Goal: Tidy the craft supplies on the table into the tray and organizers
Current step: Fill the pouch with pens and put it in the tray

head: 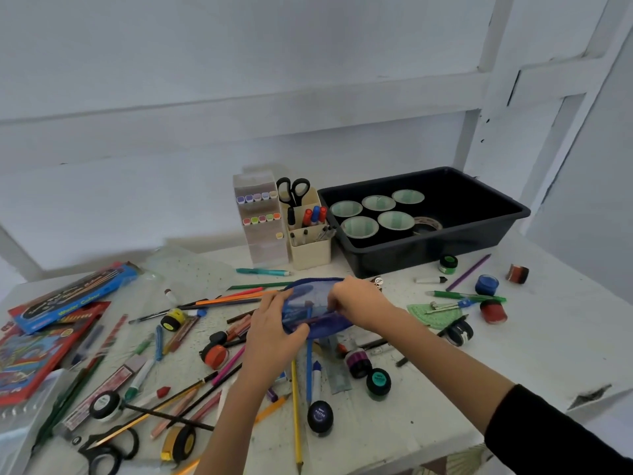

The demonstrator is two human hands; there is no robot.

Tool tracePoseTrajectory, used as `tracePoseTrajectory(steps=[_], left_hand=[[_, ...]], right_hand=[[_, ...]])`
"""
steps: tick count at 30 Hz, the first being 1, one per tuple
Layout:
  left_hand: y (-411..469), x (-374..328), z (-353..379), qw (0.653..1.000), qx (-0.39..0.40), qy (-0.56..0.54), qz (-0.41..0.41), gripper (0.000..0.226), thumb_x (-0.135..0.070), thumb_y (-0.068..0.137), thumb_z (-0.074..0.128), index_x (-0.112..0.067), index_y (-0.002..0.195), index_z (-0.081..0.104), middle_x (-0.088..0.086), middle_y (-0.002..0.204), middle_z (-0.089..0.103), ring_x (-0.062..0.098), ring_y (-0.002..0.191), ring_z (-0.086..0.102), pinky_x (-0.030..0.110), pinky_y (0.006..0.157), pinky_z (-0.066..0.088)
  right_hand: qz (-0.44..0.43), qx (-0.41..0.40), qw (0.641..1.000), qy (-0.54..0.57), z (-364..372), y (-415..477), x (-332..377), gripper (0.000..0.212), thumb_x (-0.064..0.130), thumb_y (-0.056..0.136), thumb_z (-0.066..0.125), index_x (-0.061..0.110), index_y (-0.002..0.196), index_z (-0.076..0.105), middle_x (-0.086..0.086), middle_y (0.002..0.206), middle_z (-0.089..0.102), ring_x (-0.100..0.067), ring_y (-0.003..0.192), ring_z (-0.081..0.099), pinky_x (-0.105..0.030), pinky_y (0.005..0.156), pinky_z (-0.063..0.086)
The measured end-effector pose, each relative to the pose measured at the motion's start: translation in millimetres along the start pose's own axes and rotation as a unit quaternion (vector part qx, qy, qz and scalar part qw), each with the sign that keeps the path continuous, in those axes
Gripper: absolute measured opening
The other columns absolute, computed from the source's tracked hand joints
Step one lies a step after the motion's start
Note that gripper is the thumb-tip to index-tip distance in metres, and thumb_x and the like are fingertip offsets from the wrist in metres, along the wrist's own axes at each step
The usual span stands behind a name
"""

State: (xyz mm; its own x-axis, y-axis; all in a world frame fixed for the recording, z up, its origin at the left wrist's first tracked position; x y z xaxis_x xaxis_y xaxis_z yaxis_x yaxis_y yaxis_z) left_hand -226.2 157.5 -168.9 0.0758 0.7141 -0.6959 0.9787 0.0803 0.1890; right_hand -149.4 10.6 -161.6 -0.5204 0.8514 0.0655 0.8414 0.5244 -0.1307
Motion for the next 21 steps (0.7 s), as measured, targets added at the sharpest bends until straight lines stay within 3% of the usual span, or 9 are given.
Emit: tracePoseTrajectory(steps=[3,7,11,13,16,21], left_hand=[[3.6,2.1,1.4,1.000,-0.004,-0.008,0.000,0.054,-0.019,0.082,0.064,-0.020,0.132,0.043,-0.011,0.115,0.037,0.013,0.108,0.046,0.037,0.090,0.050],[9.4,2.4,2.0,1.000,-0.009,-0.024,-0.013,0.052,-0.019,0.083,0.064,-0.021,0.131,0.043,-0.011,0.115,0.036,0.010,0.107,0.043,0.035,0.093,0.046],[12.8,-0.6,1.1,0.999,-0.015,-0.032,-0.011,0.053,-0.019,0.084,0.063,-0.020,0.133,0.042,-0.009,0.117,0.037,0.011,0.110,0.042,0.033,0.096,0.042],[14.3,-1.6,1.9,0.999,-0.014,-0.033,-0.011,0.053,-0.019,0.084,0.062,-0.021,0.133,0.042,-0.009,0.118,0.038,0.012,0.112,0.042,0.033,0.096,0.041],[16.1,-2.6,4.7,0.999,-0.015,-0.034,-0.010,0.052,-0.020,0.084,0.062,-0.023,0.132,0.042,-0.011,0.117,0.038,0.013,0.112,0.042,0.035,0.096,0.042],[19.2,-3.6,9.3,0.999,-0.019,-0.033,-0.004,0.053,-0.019,0.084,0.063,-0.021,0.133,0.043,-0.008,0.117,0.039,0.013,0.112,0.043,0.031,0.093,0.042]], right_hand=[[-0.029,-0.023,0.996,0.082,1.6,-6.1,-4.6,0.024,0.008,0.086,0.056,0.014,0.104,0.072,-0.008,0.101,0.070,-0.024,0.090,0.065,-0.036,0.082,0.053],[-0.065,-0.133,0.955,0.257,-24.8,-26.6,-14.4,0.021,0.005,0.088,0.058,0.009,0.104,0.070,0.000,0.097,0.070,-0.002,0.082,0.061,-0.013,0.079,0.049],[0.007,-0.281,0.910,0.304,-49.9,-40.2,-64.5,0.019,0.001,0.085,0.059,0.012,0.095,0.071,0.007,0.082,0.066,-0.002,0.072,0.061,-0.013,0.069,0.050],[0.098,-0.257,0.925,0.261,-42.2,-38.7,-108.3,0.019,0.002,0.087,0.057,0.013,0.096,0.070,0.003,0.087,0.067,-0.012,0.075,0.064,-0.024,0.074,0.054],[0.216,-0.132,0.956,0.148,-7.8,-38.1,-170.6,0.021,0.004,0.088,0.054,0.013,0.100,0.069,-0.004,0.105,0.067,-0.020,0.091,0.064,-0.037,0.088,0.052],[0.232,0.018,0.972,0.024,33.6,-48.8,-189.7,0.032,0.003,0.086,0.055,0.011,0.116,0.062,-0.011,0.113,0.061,-0.026,0.097,0.060,-0.032,0.083,0.050]])
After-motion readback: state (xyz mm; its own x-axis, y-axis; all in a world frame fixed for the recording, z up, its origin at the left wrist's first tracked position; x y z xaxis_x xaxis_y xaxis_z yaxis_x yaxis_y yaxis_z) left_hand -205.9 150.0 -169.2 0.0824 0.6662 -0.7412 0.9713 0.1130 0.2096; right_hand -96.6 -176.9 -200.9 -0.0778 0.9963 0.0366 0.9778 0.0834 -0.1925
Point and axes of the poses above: each hand's wrist, its own y-axis towards the middle knuckle, its own z-axis out of the palm, x = y × z, the point moved 3 cm from there along y, towards the middle knuckle
